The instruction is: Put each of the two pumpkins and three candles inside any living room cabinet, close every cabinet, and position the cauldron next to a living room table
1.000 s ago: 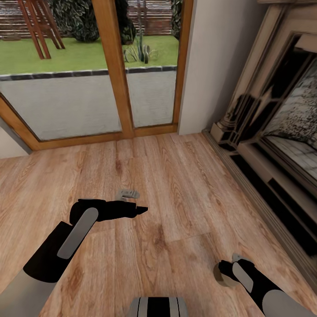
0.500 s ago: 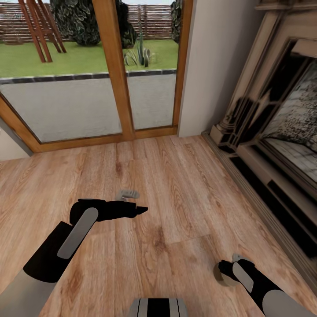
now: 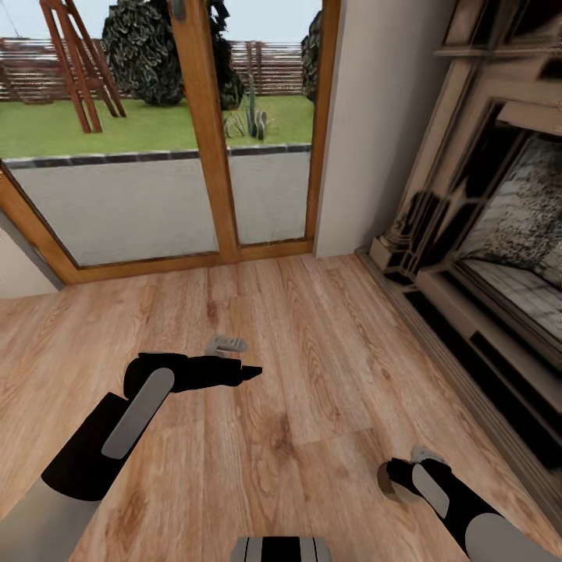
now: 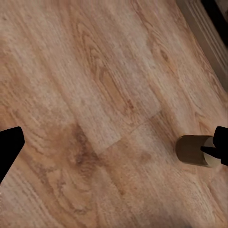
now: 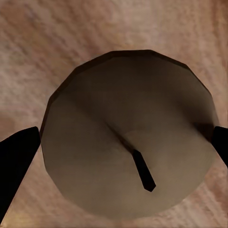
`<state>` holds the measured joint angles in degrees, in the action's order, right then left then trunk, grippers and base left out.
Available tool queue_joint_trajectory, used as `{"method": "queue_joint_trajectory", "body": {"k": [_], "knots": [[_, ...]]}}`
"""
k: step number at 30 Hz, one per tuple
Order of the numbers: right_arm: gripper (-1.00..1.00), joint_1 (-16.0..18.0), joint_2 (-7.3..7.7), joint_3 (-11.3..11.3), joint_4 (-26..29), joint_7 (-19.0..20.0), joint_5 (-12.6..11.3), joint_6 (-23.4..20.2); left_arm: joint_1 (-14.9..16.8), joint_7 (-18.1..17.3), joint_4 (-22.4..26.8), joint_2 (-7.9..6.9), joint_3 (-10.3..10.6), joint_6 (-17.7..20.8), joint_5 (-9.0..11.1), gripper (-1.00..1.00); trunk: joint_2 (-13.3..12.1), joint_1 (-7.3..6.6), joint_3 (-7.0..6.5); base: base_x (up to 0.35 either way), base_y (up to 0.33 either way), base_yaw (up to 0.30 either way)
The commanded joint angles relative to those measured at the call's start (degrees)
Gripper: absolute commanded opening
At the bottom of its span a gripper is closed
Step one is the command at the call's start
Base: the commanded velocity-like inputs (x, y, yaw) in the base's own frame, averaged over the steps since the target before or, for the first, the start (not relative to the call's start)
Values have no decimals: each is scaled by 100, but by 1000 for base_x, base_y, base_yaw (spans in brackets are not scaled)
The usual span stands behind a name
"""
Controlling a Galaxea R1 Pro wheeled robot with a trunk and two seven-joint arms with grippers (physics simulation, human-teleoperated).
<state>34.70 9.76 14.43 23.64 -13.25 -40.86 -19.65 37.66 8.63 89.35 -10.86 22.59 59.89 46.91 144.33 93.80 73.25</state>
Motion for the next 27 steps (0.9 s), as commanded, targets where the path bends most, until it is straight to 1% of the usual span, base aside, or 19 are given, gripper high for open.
{"method": "queue_joint_trajectory", "body": {"k": [1,14,27], "knots": [[-100,-2,8,54,27,-41,-60,-18,5,60,2,-4,9,11,59,100,0,-3,-18,0,0,0],[-100,-9,8,68,61,-29,-62,-16,5,76,-24,8,14,11,19,100,-17,-37,-306,0,0,0],[-100,-15,6,22,70,-11,-71,-14,5,82,-48,27,9,11,20,100,-35,-70,-594,0,0,0]]}}
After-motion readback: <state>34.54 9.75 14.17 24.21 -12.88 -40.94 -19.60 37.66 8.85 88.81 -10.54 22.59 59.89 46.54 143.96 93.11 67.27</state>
